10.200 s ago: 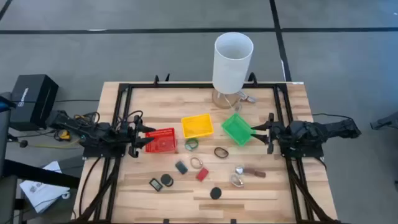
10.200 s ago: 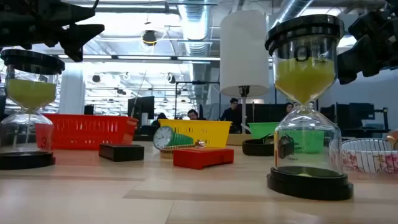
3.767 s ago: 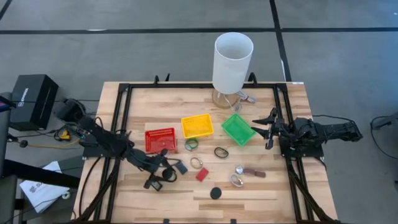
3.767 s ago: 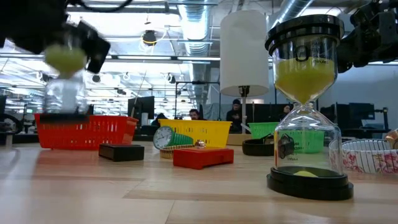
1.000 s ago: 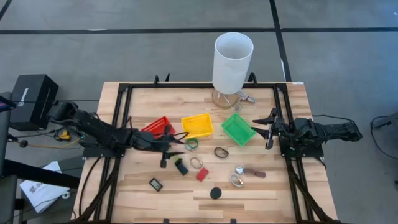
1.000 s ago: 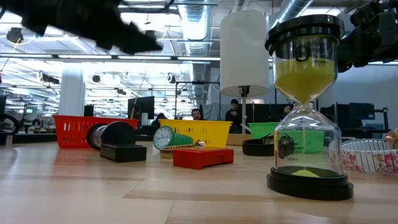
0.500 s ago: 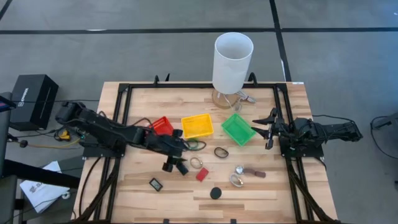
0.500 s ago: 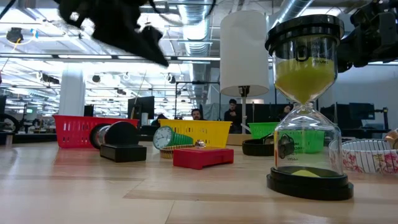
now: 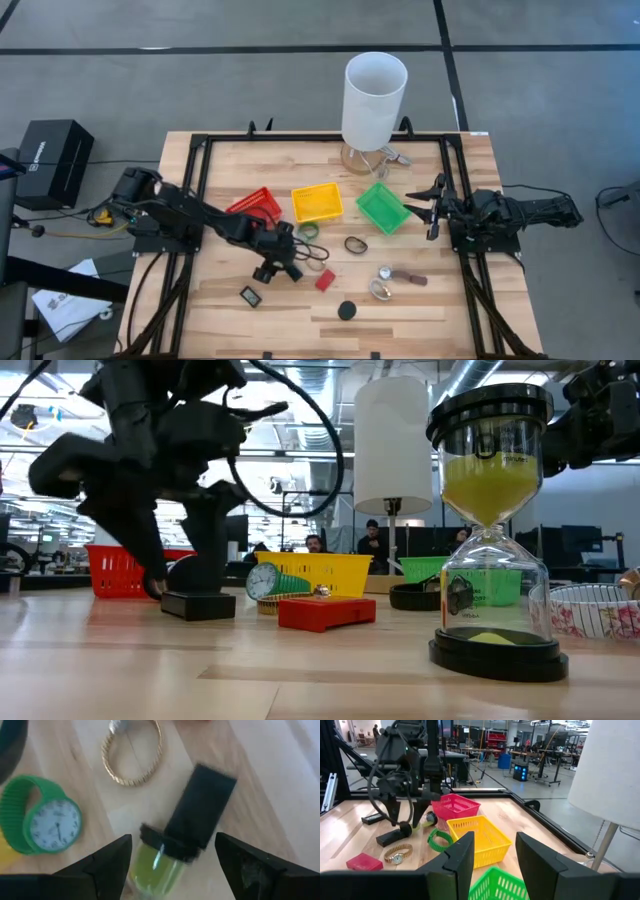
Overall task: Pick & Place Office items
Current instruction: Put the left black hourglass into the red basket
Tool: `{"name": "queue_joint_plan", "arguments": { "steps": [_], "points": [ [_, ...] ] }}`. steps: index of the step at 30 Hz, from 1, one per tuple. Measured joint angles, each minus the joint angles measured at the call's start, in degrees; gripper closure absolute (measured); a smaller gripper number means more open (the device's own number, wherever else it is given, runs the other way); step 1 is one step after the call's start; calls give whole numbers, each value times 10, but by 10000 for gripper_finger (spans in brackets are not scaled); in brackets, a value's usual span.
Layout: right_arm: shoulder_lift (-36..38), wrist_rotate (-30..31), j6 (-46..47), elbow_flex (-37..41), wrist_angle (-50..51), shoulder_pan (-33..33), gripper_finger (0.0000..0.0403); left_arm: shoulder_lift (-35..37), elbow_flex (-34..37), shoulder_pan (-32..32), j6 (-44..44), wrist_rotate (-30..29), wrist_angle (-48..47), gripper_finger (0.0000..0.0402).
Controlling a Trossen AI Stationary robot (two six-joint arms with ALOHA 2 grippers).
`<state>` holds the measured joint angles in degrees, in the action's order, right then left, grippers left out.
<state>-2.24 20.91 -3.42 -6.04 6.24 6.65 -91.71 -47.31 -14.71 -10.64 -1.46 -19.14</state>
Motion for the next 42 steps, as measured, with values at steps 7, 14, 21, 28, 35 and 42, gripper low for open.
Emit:
{"name": "queue_joint_plan", "arguments": {
  "steps": [7,14,21,28,35,42],
  "points": [
    [0,0,0,0,3,0,267,-31,0,-1,-85,-6,4,119],
    [0,0,0,0,3,0,267,-56,-3,-1,-174,-12,9,119],
    [0,0,0,0,3,0,267,-37,1,-1,-176,-23,8,149],
    [0,0,0,0,3,0,267,-35,1,-1,-176,-26,9,187],
    [0,0,0,0,3,0,267,-35,1,-1,-175,-37,11,191],
    [0,0,0,0,3,0,267,-35,1,-1,-173,-45,17,194]
  ]
}}
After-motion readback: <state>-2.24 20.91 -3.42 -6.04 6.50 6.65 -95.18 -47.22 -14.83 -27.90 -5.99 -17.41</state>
